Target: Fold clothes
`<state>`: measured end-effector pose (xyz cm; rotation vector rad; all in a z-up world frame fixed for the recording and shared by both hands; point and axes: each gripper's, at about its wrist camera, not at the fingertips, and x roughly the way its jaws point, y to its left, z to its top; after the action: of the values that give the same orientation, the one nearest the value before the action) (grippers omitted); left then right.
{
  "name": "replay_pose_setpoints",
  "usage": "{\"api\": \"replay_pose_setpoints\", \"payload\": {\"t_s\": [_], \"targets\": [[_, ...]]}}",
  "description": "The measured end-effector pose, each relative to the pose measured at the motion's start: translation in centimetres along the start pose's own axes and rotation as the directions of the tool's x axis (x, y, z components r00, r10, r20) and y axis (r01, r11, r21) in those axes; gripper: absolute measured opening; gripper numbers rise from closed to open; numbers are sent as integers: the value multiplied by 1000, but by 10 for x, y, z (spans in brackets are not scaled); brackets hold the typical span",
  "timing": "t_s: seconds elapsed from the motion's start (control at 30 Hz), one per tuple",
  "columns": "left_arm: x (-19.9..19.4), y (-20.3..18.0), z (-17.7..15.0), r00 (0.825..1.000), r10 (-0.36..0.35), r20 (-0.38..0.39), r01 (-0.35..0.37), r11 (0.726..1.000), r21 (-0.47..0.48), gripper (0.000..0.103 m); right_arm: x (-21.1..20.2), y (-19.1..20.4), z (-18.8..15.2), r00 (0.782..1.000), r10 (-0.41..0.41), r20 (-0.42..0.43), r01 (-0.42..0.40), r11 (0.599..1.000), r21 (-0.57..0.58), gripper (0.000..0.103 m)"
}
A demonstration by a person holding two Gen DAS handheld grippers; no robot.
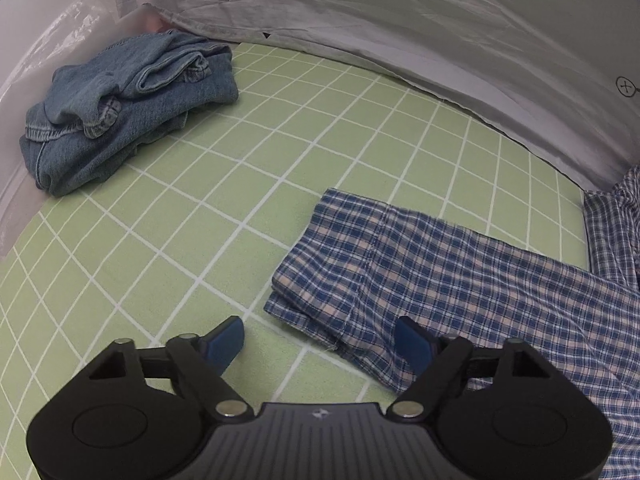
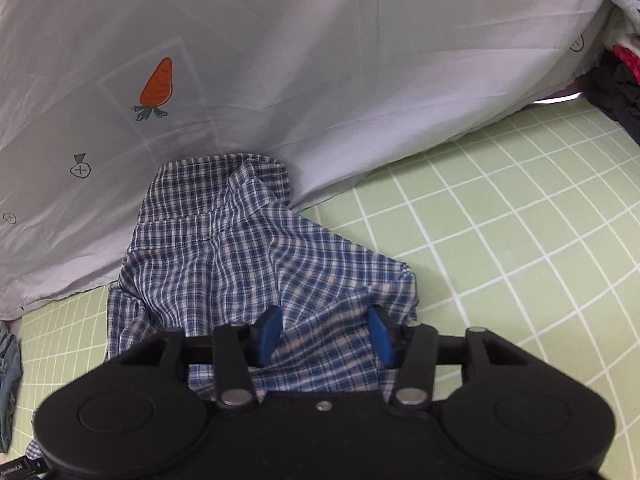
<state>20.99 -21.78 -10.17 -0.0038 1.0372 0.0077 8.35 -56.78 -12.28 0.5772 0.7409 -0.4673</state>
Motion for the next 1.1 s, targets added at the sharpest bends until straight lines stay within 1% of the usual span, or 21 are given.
{"api": "replay_pose_setpoints", "payload": {"t_s": [0.03, 0.07, 0.1, 0.13, 0.17, 0.2, 0.27, 0.37, 0.47, 0.57, 0.63, 0.73, 0.83, 0.93, 1.0, 1.1], "targets": [[-1, -2, 0, 1000, 0, 9, 0, 1000, 15, 66, 0, 0, -1, 1000, -1, -1, 1, 1000, -1, 27], [-2, -4, 0, 1000, -8, 15, 8, 1000, 20, 54, 0, 1, -1, 1000, 1, -2, -1, 1000, -10, 19], [-3, -5, 0, 1000, -16, 20, 15, 1000, 25, 44, 0, 2, -1, 1000, 2, -1, -2, 1000, -20, 5], [-5, -7, 0, 999, -25, 26, 24, 999, 30, 37, -2, 3, -2, 1000, 2, 4, -2, 1000, -30, 4], [-5, -7, 1, 999, -44, 25, 43, 999, 27, 8, -4, 4, -1, 1000, 6, 11, -6, 999, -42, 4], [-5, -7, 2, 998, -62, 25, 62, 998, 25, 9, -6, 5, 0, 1000, 10, 19, -9, 998, -54, 2], [-6, -8, 3, 995, -99, 25, 98, 995, 20, 8, -11, 7, 3, 999, 15, 41, -13, 998, -67, 1], [-16, -2, 11, 990, -127, 64, 128, 992, -1, 8, -21, 8, 9, 997, 25, 78, -20, 997, -69, 0], [-40, 6, 23, 978, -158, 133, 163, 986, -27, 8, -36, 18, 18, 991, 49, 127, -37, 995, -95, 0], [-65, 16, 35, 966, -151, 211, 165, 985, -50, 8, -48, 34, 28, 981, 89, 172, -63, 987, -149, 0], [-75, 26, 41, 961, -133, 243, 156, 984, -80, 8, -50, 45, 33, 975, 122, 183, -91, 981, -171, 0], [-75, 41, 43, 962, -101, 252, 132, 985, -108, 8, -42, 60, 36, 971, 170, 170, -137, 972, -193, 0], [-59, 53, 40, 974, -72, 216, 105, 984, -144, 8, -19, 72, 32, 976, 177, 130, -145, 964, -224, 0], [-43, 60, 34, 983, -50, 176, 81, 983, -168, 8, 12, 77, 28, 984, 163, 68, -143, 962, -234, 0], [-35, 61, 28, 987, -36, 154, 62, 984, -166, 8, 34, 79, 21, 989, 147, 24, -137, 960, -245, 0], [-25, 61, 22, 992, -27, 127, 49, 983, -176, 8, 63, 77, 17, 991, 126, -37, -131, 959, -251, 0]]}}
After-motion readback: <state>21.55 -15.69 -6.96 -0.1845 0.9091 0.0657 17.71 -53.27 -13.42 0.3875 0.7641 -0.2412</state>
